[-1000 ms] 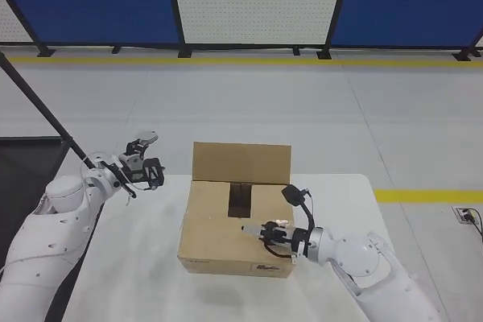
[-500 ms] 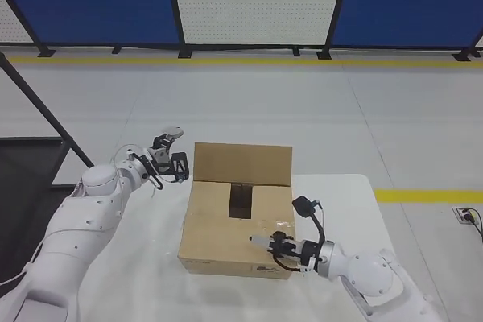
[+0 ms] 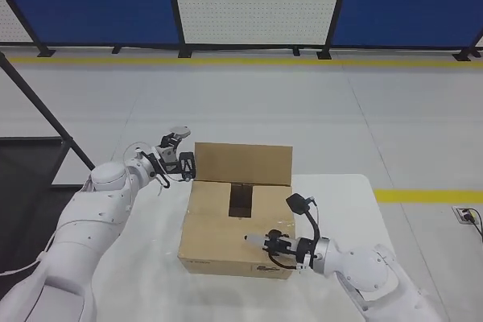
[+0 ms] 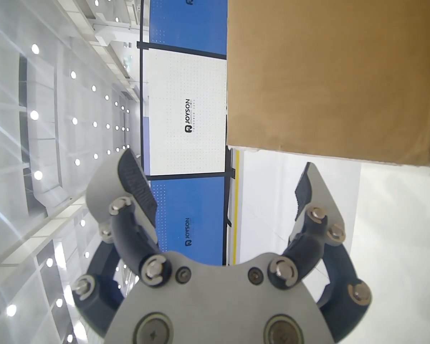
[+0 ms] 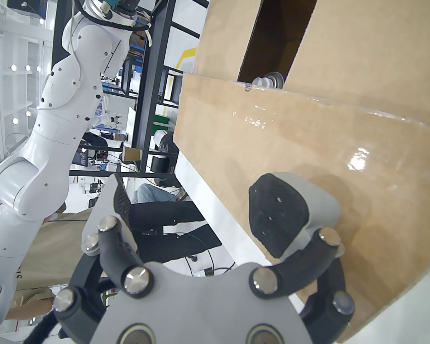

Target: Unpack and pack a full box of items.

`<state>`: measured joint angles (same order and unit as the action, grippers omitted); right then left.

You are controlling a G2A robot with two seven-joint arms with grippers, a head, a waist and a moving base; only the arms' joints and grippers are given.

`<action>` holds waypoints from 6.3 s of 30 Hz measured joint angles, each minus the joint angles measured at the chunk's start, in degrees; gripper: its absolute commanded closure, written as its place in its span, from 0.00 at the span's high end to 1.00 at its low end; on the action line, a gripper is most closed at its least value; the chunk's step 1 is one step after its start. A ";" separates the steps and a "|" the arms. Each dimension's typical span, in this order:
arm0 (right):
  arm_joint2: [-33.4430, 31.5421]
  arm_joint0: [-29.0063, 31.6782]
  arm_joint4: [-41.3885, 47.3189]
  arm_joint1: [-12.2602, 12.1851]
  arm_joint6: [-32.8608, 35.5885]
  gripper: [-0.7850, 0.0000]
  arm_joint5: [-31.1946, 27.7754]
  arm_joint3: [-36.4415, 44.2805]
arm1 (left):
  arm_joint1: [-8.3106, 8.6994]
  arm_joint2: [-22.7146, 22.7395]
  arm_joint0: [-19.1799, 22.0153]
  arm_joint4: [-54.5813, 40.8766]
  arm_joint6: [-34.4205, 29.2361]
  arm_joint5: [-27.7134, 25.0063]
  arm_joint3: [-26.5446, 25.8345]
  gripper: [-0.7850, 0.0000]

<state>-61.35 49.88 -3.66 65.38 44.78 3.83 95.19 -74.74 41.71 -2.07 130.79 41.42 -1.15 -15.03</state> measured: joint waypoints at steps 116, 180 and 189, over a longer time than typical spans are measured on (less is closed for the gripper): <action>-3.99 -11.20 16.71 1.89 4.94 1.00 5.75 -19.36 | 4.84 -2.29 4.37 -9.56 38.66 -3.93 3.13 1.00; -3.94 -11.21 16.81 1.86 5.23 1.00 6.64 -19.26 | 21.00 26.85 -52.49 -21.50 -14.81 18.09 -63.16 1.00; -3.94 -11.21 16.81 1.86 5.23 1.00 6.64 -19.26 | 20.71 30.32 -65.79 -23.84 -19.69 26.89 -70.45 1.00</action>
<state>-65.29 38.67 13.15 67.24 50.01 10.47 75.94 -54.02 72.03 -67.85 106.94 21.73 25.74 -85.48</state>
